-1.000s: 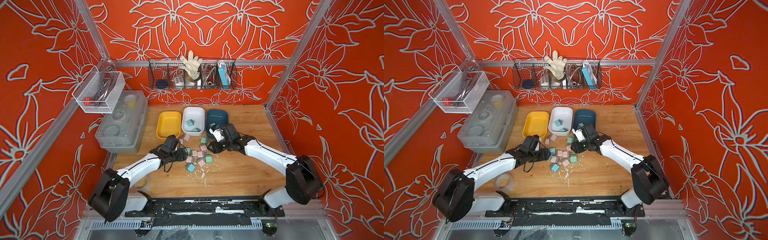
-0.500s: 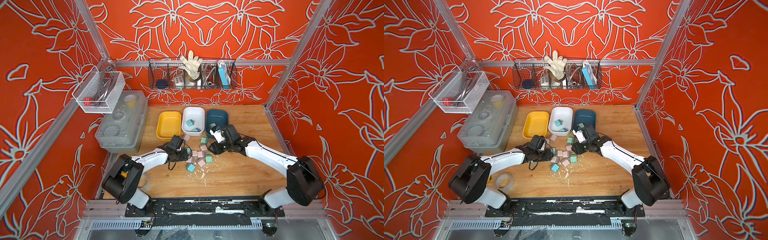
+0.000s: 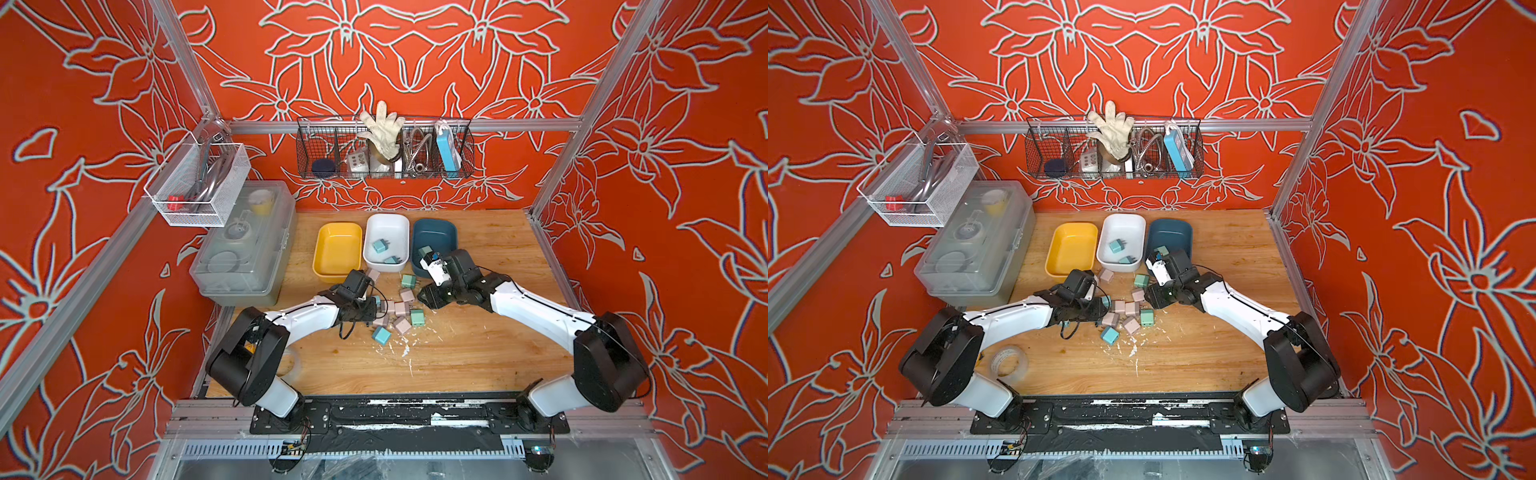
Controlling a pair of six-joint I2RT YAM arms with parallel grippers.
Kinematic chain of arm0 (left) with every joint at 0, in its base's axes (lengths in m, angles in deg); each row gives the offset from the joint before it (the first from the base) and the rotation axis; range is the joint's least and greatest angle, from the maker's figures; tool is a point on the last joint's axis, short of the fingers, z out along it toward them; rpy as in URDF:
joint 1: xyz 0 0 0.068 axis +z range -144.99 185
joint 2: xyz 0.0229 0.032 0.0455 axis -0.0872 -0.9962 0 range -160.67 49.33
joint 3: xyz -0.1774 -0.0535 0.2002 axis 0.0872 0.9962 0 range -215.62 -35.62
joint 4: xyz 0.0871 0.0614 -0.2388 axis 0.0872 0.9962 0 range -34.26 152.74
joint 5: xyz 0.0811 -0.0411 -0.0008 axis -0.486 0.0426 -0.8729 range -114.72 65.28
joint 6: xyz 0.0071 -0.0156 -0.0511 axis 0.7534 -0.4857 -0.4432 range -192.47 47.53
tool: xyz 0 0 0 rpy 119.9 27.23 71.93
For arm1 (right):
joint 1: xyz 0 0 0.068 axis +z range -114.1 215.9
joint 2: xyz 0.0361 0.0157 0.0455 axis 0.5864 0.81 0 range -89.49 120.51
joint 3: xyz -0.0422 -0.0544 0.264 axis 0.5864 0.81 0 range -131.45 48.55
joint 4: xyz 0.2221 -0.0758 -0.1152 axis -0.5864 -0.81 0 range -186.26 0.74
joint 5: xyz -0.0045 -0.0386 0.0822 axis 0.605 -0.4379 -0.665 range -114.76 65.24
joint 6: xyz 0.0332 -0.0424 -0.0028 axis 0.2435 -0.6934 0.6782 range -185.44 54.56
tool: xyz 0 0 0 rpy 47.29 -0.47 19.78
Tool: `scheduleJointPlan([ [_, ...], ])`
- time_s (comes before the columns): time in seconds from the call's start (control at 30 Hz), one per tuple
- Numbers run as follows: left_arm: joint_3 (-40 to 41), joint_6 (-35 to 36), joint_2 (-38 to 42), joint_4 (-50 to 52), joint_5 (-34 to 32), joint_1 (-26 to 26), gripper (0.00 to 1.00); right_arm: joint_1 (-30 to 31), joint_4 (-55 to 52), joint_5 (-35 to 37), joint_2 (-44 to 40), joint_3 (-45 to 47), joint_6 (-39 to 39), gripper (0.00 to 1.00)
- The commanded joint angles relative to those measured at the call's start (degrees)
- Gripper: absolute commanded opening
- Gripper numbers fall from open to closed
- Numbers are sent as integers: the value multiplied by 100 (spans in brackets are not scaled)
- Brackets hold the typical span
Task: Place the plugs by color into the storage box
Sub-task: Pick up the plug from the center of the board.
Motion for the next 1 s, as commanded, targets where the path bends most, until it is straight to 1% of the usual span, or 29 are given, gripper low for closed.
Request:
scheduleJointPlan([
  [0.0, 48, 64, 151, 248, -185, -40, 29, 37, -2, 102, -118, 102, -36, 55],
  [0.07, 69, 58, 191, 257, -190, -44, 25, 36, 10, 123, -125, 103, -38, 55],
  [0.2, 79, 30, 261, 303, -238, -45, 23, 35, 37, 120, -136, 124, -27, 55],
  [0.3, 96, 33, 381, 323, -303, -44, 19, 35, 58, 126, -132, 136, -26, 55],
  [0.37, 95, 37, 478, 345, -354, -44, 14, 35, 63, 133, -109, 130, -27, 55],
  [0.43, 95, 43, 596, 373, -415, -43, 13, 42, 64, 111, -81, 121, -29, 55],
  [0.57, 82, 33, 817, 383, -533, -43, 0, 36, 8, 200, -144, 128, -70, 55],
  [0.67, -77, -28, 984, 512, -454, -47, 0, 37, 148, 300, -267, 236, -54, 55],
  [0.87, -303, 10, 1500, 604, -418, -49, 0, 35, 462, -37, -237, 314, 60, 55],
  [0.97, -635, 148, 1466, 683, -453, -45, 0, 38, 475, 53, -268, 349, 47, 55],
])
